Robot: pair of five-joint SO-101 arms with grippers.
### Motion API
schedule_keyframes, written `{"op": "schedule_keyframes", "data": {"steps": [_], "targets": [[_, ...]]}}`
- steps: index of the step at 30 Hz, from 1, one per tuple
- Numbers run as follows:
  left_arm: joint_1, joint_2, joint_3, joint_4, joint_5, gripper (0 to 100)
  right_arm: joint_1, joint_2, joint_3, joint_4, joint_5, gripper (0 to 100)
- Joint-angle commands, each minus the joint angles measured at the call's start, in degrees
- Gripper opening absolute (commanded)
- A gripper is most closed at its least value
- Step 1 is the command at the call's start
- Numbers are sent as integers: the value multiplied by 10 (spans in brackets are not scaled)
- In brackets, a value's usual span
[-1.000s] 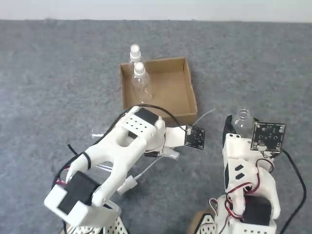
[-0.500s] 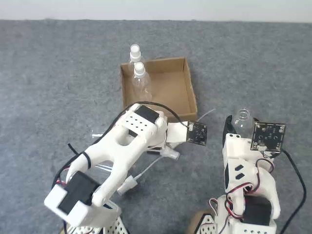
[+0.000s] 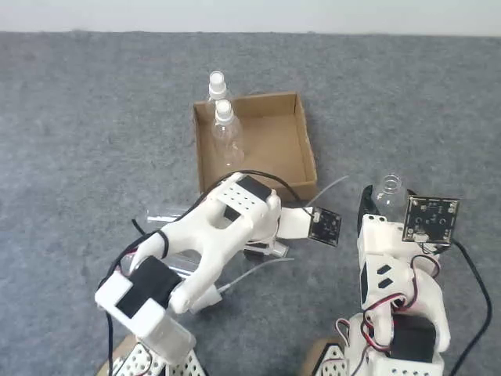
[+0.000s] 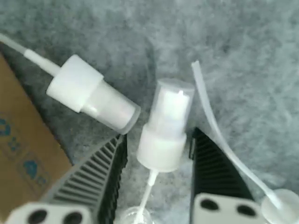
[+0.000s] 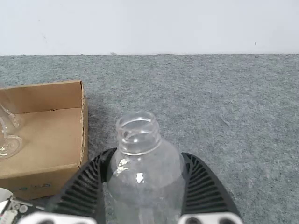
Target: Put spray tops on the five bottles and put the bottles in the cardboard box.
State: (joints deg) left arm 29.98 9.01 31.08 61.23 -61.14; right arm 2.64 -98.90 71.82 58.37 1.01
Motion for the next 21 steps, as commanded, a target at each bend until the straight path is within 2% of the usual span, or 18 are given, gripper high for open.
{"op": "schedule_keyframes", "data": {"steps": [1, 5, 14, 21], "targets": [[6, -5, -34, -19, 16, 141, 7, -5, -21, -15, -1, 28], [11, -21, -31, -13, 17, 90, 7, -5, -21, -15, 8, 28], [25, -79, -31, 76, 19, 24, 7, -5, -21, -15, 9, 28], [23, -144, -30, 117, 83, 19, 7, -5, -20, -15, 7, 28]]}}
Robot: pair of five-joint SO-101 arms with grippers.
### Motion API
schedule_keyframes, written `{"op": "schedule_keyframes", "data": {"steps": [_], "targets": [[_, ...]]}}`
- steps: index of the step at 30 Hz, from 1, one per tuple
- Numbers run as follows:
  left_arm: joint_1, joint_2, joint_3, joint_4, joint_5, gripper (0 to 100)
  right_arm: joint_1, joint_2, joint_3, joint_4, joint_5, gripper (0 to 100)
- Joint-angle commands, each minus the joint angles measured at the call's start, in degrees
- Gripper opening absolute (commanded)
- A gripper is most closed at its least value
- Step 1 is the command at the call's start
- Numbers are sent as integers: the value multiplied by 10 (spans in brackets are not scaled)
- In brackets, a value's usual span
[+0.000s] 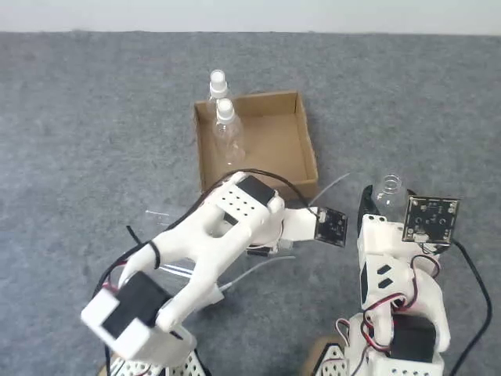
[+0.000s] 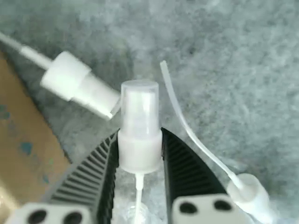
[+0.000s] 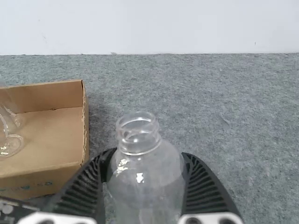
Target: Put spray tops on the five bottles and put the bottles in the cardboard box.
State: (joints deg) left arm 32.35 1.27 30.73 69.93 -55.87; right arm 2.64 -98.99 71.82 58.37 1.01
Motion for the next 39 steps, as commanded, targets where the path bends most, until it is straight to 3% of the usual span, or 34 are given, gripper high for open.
{"op": "schedule_keyframes", "data": {"steps": [1, 16, 26, 39], "targets": [[0, -78, -27, 36, 37, 19, 7, -4, -19, -15, 7, 28], [-3, -329, 60, 29, 175, 19, 7, -4, -18, -15, 5, 28], [-4, -483, 156, -83, 296, 19, 2, -4, -18, -9, 5, 27], [-4, -568, 219, -185, 458, 19, 1, -4, 18, -50, 5, 27]]}}
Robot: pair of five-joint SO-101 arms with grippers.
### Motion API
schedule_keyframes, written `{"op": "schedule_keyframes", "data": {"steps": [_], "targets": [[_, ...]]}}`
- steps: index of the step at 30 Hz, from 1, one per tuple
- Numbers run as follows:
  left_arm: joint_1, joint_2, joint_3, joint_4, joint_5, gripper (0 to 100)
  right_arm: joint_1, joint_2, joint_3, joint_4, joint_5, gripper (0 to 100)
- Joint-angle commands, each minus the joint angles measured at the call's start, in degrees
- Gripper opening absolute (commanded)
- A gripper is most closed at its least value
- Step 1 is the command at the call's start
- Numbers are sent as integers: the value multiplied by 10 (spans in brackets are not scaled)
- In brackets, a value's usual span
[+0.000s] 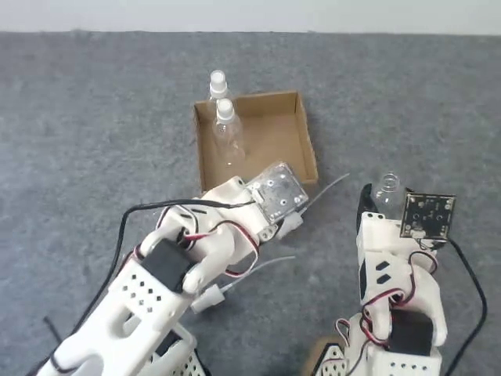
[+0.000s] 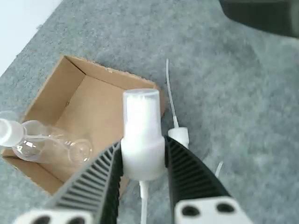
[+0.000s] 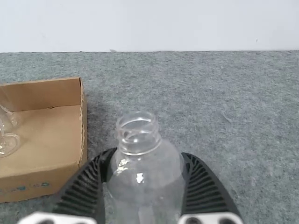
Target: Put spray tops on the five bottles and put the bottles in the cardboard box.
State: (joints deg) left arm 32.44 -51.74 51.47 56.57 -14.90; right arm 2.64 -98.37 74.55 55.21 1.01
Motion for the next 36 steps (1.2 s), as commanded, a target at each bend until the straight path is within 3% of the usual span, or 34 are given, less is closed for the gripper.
{"op": "schedule_keyframes", "data": {"steps": [1, 11, 19, 31, 36], "targets": [[-4, -45, 19, -59, 62, 19, 1, -10, -9, -18, 5, 27], [-7, -178, 86, -84, 142, 13, -32, -10, -8, -15, 7, 27], [-116, -302, 131, -112, 200, 13, -69, -10, 9, -25, 11, 27], [-170, -375, 143, -113, 210, 13, -144, -10, 20, -26, 11, 27], [-195, -390, 143, -114, 249, 13, -182, -10, 24, -27, 11, 28]]}}
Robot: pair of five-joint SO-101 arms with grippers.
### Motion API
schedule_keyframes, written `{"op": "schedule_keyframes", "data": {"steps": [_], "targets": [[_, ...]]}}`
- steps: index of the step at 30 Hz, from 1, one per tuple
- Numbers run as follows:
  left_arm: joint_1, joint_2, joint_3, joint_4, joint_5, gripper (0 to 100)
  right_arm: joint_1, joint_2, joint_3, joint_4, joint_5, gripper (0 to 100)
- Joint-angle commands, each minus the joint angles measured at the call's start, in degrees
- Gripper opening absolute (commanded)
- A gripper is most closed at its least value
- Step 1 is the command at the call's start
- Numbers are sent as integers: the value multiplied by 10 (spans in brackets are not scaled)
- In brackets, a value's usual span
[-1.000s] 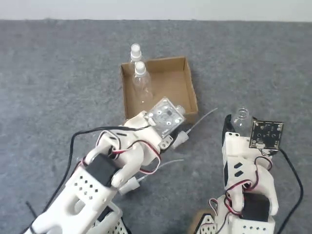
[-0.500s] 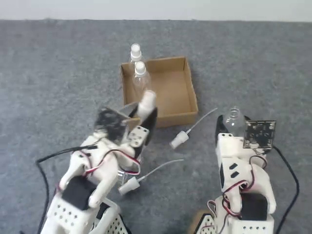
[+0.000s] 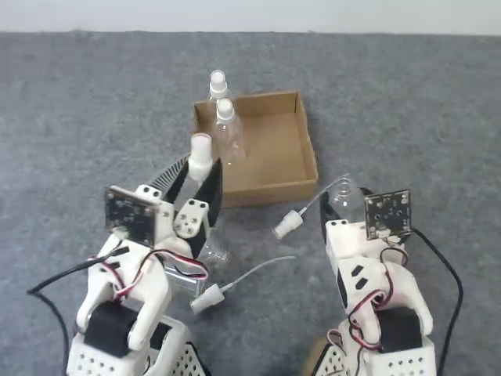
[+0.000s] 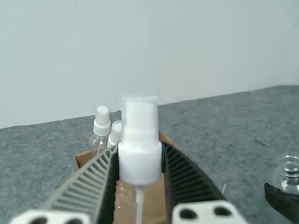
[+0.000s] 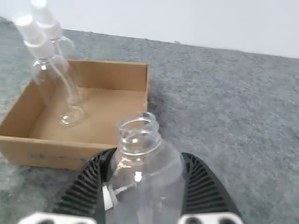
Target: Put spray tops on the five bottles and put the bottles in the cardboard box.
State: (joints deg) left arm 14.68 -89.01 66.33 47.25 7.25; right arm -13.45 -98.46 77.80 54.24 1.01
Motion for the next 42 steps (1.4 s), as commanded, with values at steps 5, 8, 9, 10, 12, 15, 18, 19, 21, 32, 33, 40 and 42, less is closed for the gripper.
{"op": "schedule_keyframes", "data": {"steps": [5, 8, 9, 10, 12, 15, 18, 19, 21, 32, 33, 40, 42], "targets": [[-61, -39, -6, -30, 41, 13, -55, -9, -7, -17, 6, 28], [-84, -55, -6, -28, 63, 13, -80, -9, -6, -16, 6, 28], [-88, -60, -6, -28, 65, 13, -88, -9, -6, -15, 6, 28], [-91, -66, -6, -27, 65, 13, -95, -9, -6, -14, 6, 28], [-91, -77, -4, -25, 69, 13, -107, -9, -5, -14, 6, 28], [-91, -98, 6, -28, 68, 13, -124, -9, 11, -27, 11, 28], [-91, -124, 9, -28, 68, 13, -133, -9, 25, -44, 11, 28], [-91, -134, 9, -28, 68, 13, -133, -9, 27, -49, 11, 28], [-91, -152, 8, -29, 68, 13, -133, -9, 33, -55, 11, 28], [-91, -150, -10, -109, 66, 13, -147, -9, 35, -52, 11, 28], [-89, -150, -13, -117, 66, 13, -147, -9, 35, -51, 11, 28], [-86, -149, -44, -172, 65, 13, -145, -9, 65, -86, 11, 28], [-85, -149, -58, -172, 67, 13, -145, -9, 75, -96, 16, 28]]}}
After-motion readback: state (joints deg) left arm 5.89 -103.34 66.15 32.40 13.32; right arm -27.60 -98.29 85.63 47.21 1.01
